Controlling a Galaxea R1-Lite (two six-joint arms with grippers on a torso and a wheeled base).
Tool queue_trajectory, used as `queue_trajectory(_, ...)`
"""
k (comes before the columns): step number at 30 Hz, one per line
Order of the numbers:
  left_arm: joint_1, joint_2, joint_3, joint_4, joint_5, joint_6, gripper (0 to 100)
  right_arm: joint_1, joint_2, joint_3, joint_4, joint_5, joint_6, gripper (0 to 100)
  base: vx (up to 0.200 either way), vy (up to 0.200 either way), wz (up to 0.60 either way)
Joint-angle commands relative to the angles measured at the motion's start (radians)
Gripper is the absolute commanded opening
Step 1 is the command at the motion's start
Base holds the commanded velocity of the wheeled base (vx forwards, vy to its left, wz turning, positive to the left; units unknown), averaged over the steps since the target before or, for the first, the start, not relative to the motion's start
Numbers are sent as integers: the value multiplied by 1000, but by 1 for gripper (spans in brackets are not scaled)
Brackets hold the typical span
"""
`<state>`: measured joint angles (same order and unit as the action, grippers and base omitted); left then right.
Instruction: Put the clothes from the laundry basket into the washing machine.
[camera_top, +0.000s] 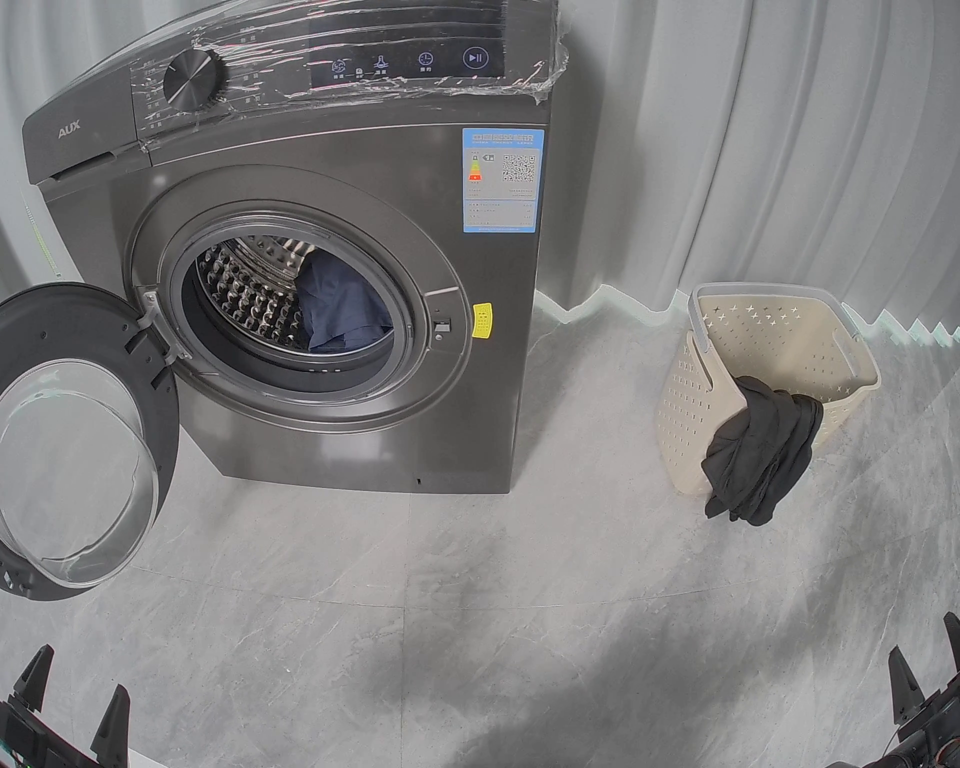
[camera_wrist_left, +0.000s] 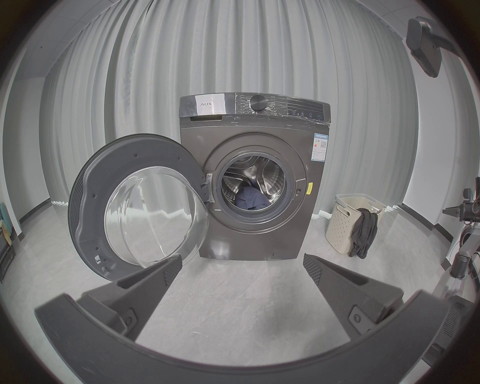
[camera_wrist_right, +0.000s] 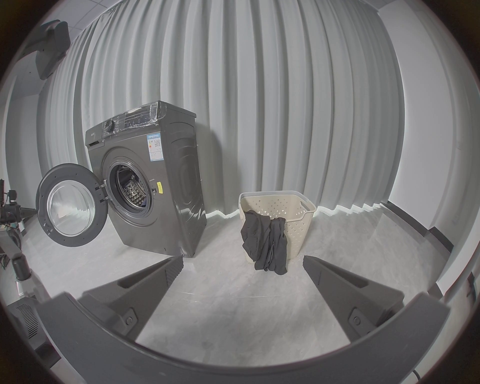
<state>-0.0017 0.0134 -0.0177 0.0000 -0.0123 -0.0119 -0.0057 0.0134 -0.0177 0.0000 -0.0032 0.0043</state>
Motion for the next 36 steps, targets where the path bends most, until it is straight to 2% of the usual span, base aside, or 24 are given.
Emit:
queue_trajectory(1,0,-13,16,0,3,-3,100,0,3,16,0,0,0,100,0,0,0)
queue_trajectory(3,0,-13,16,-2,3,-10,100,0,3,16,0,0,0,100,0,0,0)
queue_trajectory(12,0,-13,16,0,8,-20,100,0,3,16,0,0,0,100,200,0,0)
queue_trajectory(24,0,-13,16,-2,9,-22,100,0,3,16,0,0,0,100,0,0,0)
queue_trajectory(36,0,-13,16,-2,9,-17,100,0,3,16,0,0,0,100,0,-200,0)
